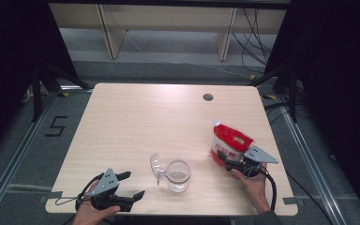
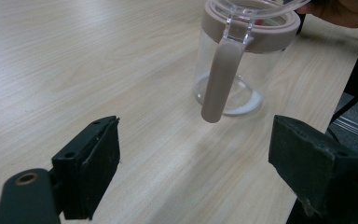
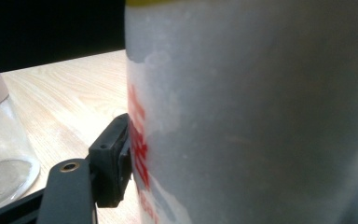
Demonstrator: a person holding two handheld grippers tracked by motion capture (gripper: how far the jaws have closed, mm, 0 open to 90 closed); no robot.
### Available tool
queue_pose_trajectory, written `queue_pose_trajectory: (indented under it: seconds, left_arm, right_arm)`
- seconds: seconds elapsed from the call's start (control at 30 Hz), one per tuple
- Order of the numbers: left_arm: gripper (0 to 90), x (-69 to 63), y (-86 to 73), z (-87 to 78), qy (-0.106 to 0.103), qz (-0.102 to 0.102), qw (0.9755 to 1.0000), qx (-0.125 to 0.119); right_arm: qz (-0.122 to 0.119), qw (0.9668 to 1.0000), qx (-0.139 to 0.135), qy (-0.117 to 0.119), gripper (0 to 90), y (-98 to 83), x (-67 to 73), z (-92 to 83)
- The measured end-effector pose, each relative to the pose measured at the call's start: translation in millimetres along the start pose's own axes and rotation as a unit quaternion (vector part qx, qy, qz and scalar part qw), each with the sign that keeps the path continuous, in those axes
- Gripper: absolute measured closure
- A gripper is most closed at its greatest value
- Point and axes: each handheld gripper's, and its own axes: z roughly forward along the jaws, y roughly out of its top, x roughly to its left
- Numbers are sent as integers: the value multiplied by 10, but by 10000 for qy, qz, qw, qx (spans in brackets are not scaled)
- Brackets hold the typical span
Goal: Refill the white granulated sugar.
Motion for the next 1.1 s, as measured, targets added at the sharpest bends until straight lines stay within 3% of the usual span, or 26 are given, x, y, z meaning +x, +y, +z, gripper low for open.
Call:
queue_pose_trajectory:
  seconds: [0.07,0.13,0.17,0.23,0.27,0.33,0.37,0.43,0.5,0.53,0.6,0.63,0.67,0.73,0.77,0.8,0.83,0.9,0.93,0.97,1.07,1.1]
  left_arm:
    - [162,2,-4,5,3,66,9999,95]
    - [164,0,-11,15,24,43,9999,96]
    - [164,7,-11,13,21,72,9999,114]
    - [170,20,-2,4,89,93,9999,19]
    - [171,18,1,-4,109,18,9999,13]
    - [170,34,0,-9,101,37,9999,3]
    - [170,40,-1,-14,105,49,9999,31]
    - [171,42,0,-20,136,58,9999,40]
    - [171,45,2,-27,162,74,9998,32]
    - [171,47,6,-33,212,75,9997,16]
    - [172,60,8,-40,206,51,9998,-8]
    - [172,57,7,-43,217,5,9998,-38]
    - [172,76,9,-55,259,112,9996,39]
    - [172,55,6,-48,233,4,9997,-21]
    - [172,57,8,-51,247,49,9997,-3]
    - [172,73,14,-49,199,217,9996,-6]
    - [172,49,9,-47,244,75,9997,-16]
    - [172,51,9,-43,228,94,9997,-19]
    - [172,51,6,-42,241,108,9996,-5]
    - [172,50,3,-44,265,133,9996,27]
    - [172,52,1,-43,276,176,9995,20]
    - [172,40,5,-43,289,130,9995,-19]
  right_arm:
    - [-251,9996,-66,-58,318,0,-34,13]
    - [-259,9996,-71,-85,320,0,-33,12]
    - [-34,9999,-102,-59,320,-1,0,6]
    - [-2,9999,-97,-77,329,-3,7,6]
    - [-115,9999,-114,-15,377,-2,-8,10]
    - [0,10000,30,71,410,2,20,-10]
    - [-152,9996,-240,-14,421,-5,14,26]
    - [-143,9999,-11,10,433,17,50,-6]
    - [-284,9994,-36,-180,442,28,106,-8]
    - [-278,9994,-35,-191,445,35,135,-6]
    - [-558,9980,7,-296,451,64,158,0]
    - [-582,9978,9,-308,452,78,187,2]
    - [-677,9970,66,-367,454,93,210,-7]
    - [-634,9968,187,-455,457,104,276,-27]
    - [-863,9948,248,-485,459,125,274,-36]
    - [-909,9942,278,-498,461,136,286,-42]
    - [-993,9928,360,-570,463,156,318,-59]
    - [-1457,9850,455,-808,467,192,347,-89]
    - [-1465,9849,435,-813,469,205,385,-106]
    - [-1611,9819,487,-869,470,226,407,-126]
    - [-1802,9771,456,-1034,471,306,489,-187]
    - [-2079,9707,436,-1124,471,352,513,-212]
